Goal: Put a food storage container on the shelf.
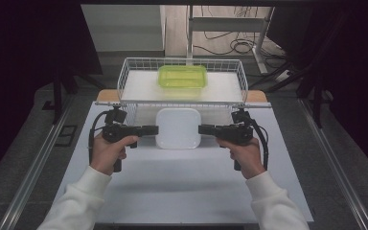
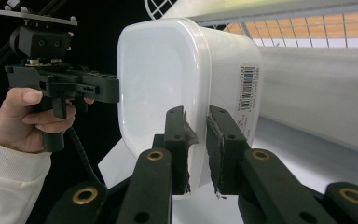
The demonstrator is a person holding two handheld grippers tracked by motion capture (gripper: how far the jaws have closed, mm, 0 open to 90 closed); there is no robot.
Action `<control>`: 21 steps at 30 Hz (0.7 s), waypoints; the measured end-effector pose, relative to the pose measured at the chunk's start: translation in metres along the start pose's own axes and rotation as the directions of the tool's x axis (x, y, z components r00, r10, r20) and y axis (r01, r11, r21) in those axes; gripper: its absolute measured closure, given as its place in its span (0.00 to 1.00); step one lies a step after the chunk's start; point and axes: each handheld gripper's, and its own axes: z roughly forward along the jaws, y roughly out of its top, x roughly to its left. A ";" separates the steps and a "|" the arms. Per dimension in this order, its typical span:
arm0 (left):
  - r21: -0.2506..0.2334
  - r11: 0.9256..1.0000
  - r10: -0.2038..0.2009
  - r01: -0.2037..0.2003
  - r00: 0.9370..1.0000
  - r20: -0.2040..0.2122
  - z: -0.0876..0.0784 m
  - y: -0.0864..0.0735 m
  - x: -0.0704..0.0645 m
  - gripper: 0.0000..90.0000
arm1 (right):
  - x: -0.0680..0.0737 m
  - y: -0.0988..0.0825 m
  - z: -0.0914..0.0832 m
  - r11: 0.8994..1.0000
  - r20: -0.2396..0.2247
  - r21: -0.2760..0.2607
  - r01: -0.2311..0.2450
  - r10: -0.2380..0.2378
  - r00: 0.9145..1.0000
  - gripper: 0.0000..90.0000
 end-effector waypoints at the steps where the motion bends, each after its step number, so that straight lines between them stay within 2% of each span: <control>1: -0.003 1.000 -0.004 0.004 1.000 0.002 -0.001 0.001 0.000 0.89 | 0.001 0.002 0.000 1.000 -0.001 0.001 -0.001 0.001 1.000 0.87; 6: -0.018 1.000 -0.018 0.018 1.000 0.014 -0.007 0.011 0.000 0.89 | 0.008 0.016 0.000 1.000 -0.001 -0.001 0.008 -0.008 1.000 0.87; 13: -0.030 1.000 0.000 0.000 1.000 -0.001 -0.016 0.034 -0.011 0.89 | 0.018 0.037 -0.004 1.000 0.011 -0.020 0.020 -0.020 1.000 0.86; 21: -0.047 0.999 0.011 -0.011 1.000 -0.002 -0.018 0.055 -0.018 0.89 | 0.020 0.060 -0.009 0.999 0.017 -0.042 0.026 -0.025 1.000 0.86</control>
